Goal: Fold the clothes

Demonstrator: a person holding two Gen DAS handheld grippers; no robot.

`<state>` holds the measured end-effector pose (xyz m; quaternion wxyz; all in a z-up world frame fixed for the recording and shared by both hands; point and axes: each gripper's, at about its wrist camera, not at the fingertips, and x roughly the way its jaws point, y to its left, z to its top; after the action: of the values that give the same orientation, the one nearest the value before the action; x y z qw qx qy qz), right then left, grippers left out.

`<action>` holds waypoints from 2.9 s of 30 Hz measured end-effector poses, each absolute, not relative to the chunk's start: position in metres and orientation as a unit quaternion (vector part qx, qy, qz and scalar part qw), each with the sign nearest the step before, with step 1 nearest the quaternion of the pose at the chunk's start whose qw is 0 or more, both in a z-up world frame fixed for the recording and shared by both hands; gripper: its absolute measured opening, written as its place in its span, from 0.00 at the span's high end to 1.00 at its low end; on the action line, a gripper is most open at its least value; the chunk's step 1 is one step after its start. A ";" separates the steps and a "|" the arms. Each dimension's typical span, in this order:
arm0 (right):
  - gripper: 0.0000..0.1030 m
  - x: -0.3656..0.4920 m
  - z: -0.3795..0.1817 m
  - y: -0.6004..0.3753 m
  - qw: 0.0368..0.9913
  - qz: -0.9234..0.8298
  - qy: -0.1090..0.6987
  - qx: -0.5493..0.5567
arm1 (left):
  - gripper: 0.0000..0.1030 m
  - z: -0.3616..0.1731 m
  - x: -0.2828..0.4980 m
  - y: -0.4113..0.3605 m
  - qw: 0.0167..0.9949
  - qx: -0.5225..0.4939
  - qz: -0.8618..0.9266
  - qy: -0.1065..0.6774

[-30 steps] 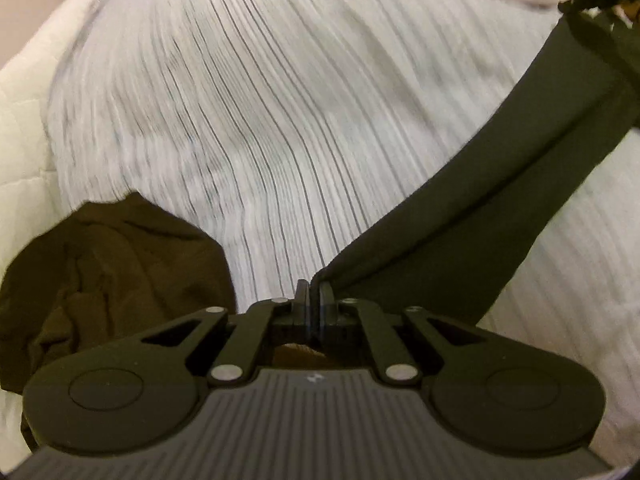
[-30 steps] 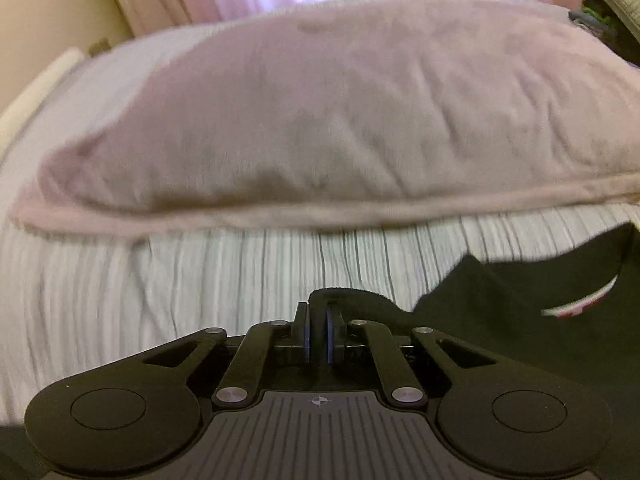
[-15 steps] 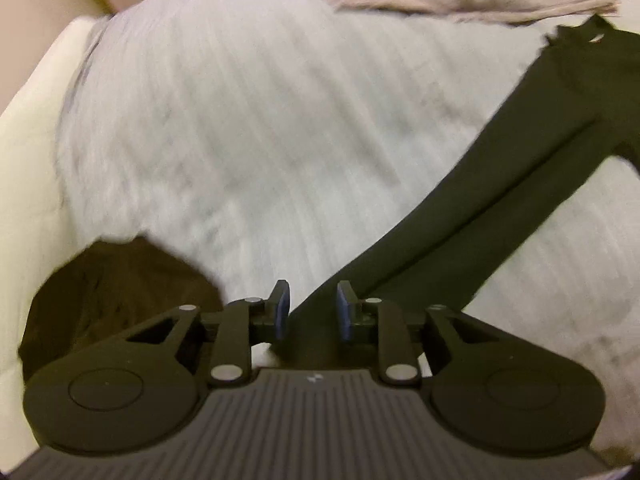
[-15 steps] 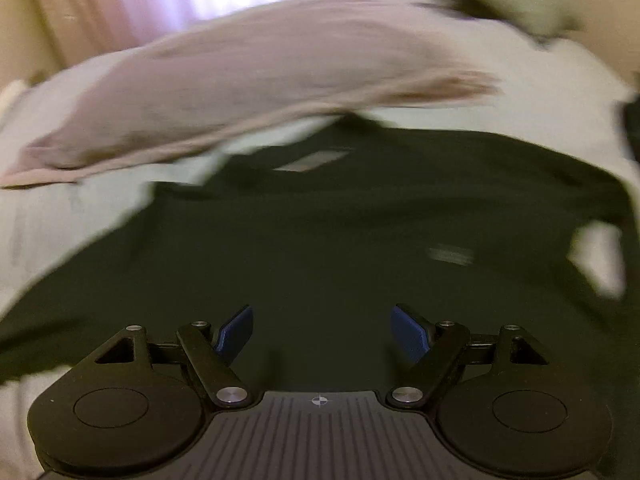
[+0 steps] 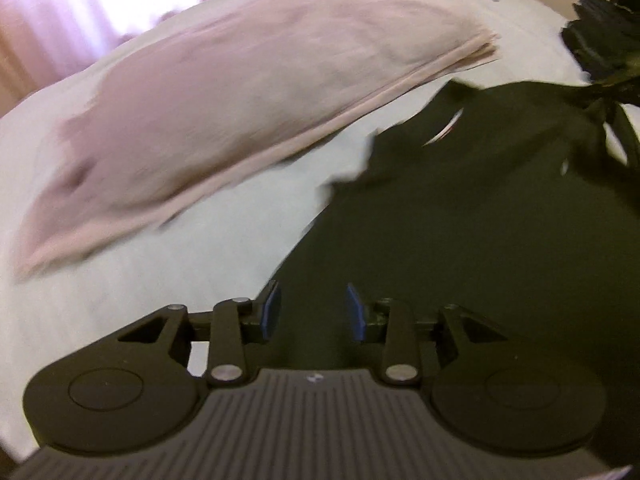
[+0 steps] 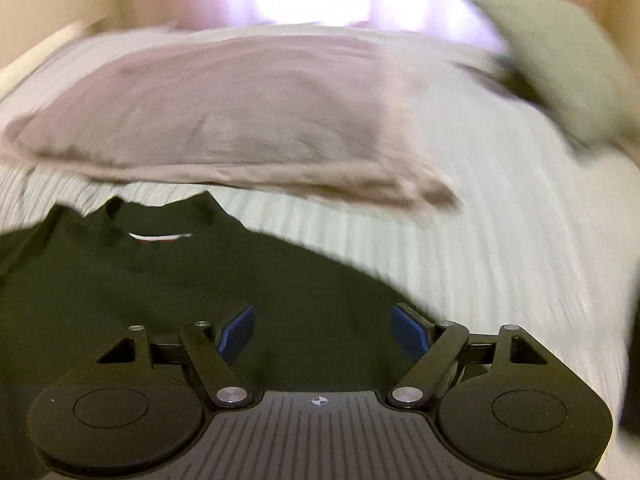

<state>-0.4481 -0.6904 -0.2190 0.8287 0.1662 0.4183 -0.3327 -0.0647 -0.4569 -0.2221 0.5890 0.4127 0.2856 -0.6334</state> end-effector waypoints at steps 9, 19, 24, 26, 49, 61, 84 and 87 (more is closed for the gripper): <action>0.39 -0.384 -0.288 -0.769 0.859 -0.167 0.467 0.130 | 0.63 -0.290 -0.107 -0.606 0.572 0.421 -0.633 0.308; 1.00 -0.395 -0.285 -0.791 0.872 -0.204 0.421 0.144 | 0.98 -0.304 -0.109 -0.631 0.578 0.425 -0.631 0.294; 0.64 -0.404 -0.295 -0.781 0.859 -0.245 0.424 0.150 | 0.98 -0.319 -0.107 -0.640 0.587 0.450 -0.606 0.293; 0.28 -0.424 -0.285 -0.772 0.856 -0.282 0.405 0.155 | 0.94 -0.313 -0.110 -0.634 0.588 0.452 -0.609 0.282; 0.75 -0.633 -0.250 -0.520 0.637 -0.495 0.345 0.480 | 0.71 -0.264 -0.250 -0.512 0.494 0.437 -0.684 0.312; 0.98 -0.710 -0.151 -0.569 0.618 -0.597 0.426 0.285 | 0.71 -0.239 -0.269 -0.505 0.472 0.443 -0.702 0.297; 0.38 -0.838 -0.245 -0.592 0.550 -0.647 0.332 0.411 | 0.66 -0.253 -0.318 -0.506 0.423 0.497 -0.695 0.302; 0.97 -0.849 -0.245 -0.600 0.559 -0.627 0.331 0.430 | 0.66 -0.257 -0.334 -0.509 0.407 0.508 -0.699 0.296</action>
<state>-0.8491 -0.5996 -0.2449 0.5586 0.4304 0.3306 -0.6272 -0.3336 -0.5095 -0.2573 0.4068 0.5079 0.2965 -0.6990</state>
